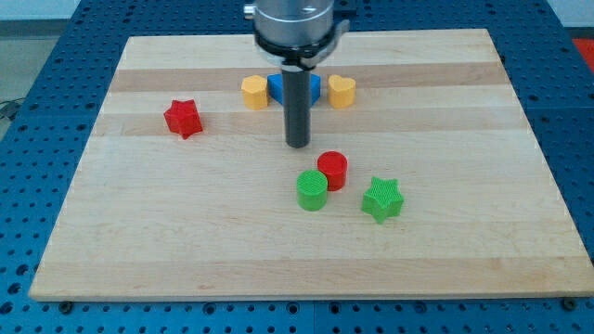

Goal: Place the red star parallel below the yellow hexagon

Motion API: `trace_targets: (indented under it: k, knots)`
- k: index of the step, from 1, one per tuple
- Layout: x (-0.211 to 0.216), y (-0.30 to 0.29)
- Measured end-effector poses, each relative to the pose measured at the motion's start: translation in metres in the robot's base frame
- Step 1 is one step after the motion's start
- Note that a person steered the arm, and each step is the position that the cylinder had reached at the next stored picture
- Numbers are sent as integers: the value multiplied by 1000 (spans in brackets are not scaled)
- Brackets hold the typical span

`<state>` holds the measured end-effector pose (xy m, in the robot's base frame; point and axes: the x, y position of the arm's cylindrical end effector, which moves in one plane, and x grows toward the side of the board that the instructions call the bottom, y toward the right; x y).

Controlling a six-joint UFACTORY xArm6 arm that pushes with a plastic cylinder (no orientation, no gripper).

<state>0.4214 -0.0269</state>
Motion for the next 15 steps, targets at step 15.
trace_targets:
  k: [15]
  knots:
    - [52,-146]
